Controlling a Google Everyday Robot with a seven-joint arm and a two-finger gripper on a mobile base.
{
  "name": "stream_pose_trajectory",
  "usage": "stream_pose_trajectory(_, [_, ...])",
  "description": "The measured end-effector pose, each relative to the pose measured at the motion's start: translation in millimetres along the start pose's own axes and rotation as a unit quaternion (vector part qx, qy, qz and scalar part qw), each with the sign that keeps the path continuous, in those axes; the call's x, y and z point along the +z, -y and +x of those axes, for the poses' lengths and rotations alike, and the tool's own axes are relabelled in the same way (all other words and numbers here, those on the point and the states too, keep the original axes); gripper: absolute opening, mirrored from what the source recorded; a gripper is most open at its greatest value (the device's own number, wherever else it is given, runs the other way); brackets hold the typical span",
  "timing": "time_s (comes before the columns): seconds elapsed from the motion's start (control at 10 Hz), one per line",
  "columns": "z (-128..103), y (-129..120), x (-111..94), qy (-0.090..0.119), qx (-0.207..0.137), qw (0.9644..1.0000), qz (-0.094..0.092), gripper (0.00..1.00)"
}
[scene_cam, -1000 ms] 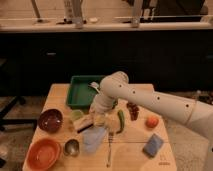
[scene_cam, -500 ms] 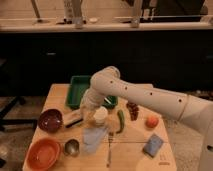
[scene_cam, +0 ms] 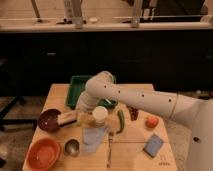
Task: Place eraser in purple bowl
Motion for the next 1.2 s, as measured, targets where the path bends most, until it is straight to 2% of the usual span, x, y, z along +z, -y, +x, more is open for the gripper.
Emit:
stream_pose_trajectory(0.3, [-15, 11, 15, -0.007, 0.007, 0.9999, -0.007, 0.0])
stream_pose_trajectory(0.9, [-42, 35, 45, -0.026, -0.005, 0.9993, -0.027, 0.0])
stream_pose_trajectory(1.2, [-45, 44, 58, -0.03, -0.012, 0.999, -0.031, 0.0])
